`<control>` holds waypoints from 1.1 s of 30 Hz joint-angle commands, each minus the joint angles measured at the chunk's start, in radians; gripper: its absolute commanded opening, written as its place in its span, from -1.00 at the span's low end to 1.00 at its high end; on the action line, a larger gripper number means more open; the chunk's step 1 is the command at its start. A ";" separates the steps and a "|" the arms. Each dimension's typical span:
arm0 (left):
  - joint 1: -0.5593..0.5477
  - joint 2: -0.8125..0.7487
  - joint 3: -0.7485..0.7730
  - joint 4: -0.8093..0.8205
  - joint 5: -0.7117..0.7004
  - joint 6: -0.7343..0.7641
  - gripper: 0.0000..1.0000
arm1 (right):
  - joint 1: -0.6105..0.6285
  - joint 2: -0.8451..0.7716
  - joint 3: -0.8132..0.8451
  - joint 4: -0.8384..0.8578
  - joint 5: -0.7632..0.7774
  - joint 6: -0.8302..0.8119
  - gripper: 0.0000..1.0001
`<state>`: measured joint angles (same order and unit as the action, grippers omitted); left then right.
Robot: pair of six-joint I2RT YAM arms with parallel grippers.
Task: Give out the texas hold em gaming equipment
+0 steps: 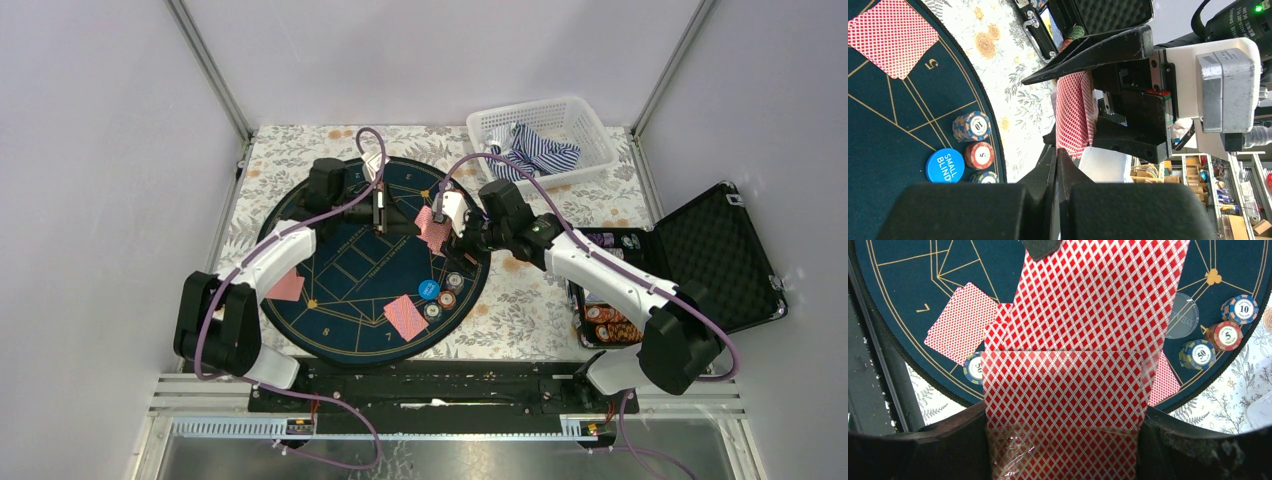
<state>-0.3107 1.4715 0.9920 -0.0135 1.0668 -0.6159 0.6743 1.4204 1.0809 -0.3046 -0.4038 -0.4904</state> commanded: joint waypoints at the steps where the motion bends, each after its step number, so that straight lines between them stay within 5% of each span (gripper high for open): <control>1: 0.028 -0.050 -0.007 0.022 -0.026 0.013 -0.97 | 0.009 -0.021 0.013 0.051 -0.013 -0.006 -1.00; 19: 0.260 -0.012 0.155 -0.368 -0.175 0.337 -1.00 | 0.010 -0.038 -0.002 0.054 -0.004 -0.011 -1.00; 25: 0.256 0.099 0.277 -0.481 -0.373 0.468 -1.00 | 0.009 -0.046 -0.009 0.058 0.001 -0.014 -1.00; 33: 0.178 0.258 0.542 -0.564 -0.820 0.662 -1.00 | 0.004 -0.057 -0.011 0.053 0.027 -0.018 -1.00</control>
<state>-0.0746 1.6867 1.4010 -0.5476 0.5362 -0.1024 0.6743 1.4139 1.0657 -0.3012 -0.4007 -0.4942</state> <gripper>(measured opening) 0.005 0.718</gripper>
